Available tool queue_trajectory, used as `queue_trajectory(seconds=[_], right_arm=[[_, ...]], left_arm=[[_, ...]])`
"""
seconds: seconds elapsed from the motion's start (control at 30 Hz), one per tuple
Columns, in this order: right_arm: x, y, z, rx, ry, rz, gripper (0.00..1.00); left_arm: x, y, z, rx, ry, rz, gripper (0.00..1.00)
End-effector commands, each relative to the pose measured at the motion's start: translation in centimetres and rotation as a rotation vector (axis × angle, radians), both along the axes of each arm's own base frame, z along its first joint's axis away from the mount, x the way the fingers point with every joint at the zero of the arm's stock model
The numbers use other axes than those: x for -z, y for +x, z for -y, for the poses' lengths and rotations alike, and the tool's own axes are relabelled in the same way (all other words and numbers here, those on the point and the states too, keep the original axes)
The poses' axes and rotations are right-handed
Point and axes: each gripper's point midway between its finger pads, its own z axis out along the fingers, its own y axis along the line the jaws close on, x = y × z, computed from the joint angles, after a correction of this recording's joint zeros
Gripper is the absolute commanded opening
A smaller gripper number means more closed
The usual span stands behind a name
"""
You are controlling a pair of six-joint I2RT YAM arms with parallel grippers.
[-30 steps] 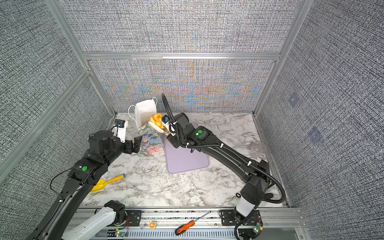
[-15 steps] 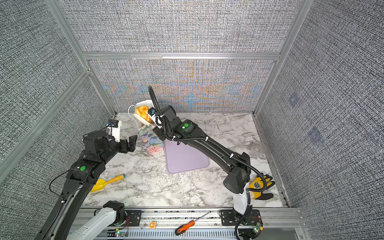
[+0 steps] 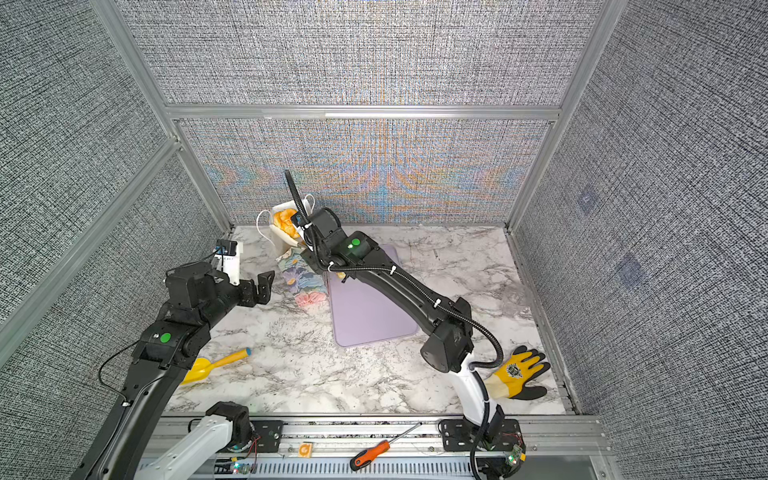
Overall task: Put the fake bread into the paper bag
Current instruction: 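Open the tongs to drop the braided bun into the bag, then withdraw the tongs toward the last striped croissant on the tray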
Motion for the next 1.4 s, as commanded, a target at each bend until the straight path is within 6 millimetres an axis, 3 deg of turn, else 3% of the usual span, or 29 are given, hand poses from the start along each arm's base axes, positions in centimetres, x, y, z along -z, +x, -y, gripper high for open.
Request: queue_trajectory(seconds=[0.0,0.37,0.8,1.1,1.37], right_arm=[[-0.3,0.2,0.5,0.025,-0.008,0.010,0.63],[-1.3,0.2,1.2,0.041,-0.016,0.031,0.75],[-5.9,-2.3,2.4,-0.018,0.046,0.102,0.75],[-7.5,-4.0,6.1,0.021,0.054,0.150,0.75],[-5.9,-4.6,10.5,0.109,-0.012,0.150,0.75]], left_arm=[[-0.6,0.4,0.2,0.011,0.002,0.032,0.99],[-1.2,0.0,0.1,0.020,0.014,0.052,0.99],[-2.2,-0.5,1.2,0.080,-0.023,0.088,0.99],[-2.3,-2.2,2.6,0.166,-0.079,0.101,0.99],[-1.6,-2.5,3.9,0.219,-0.121,0.084,0.99]])
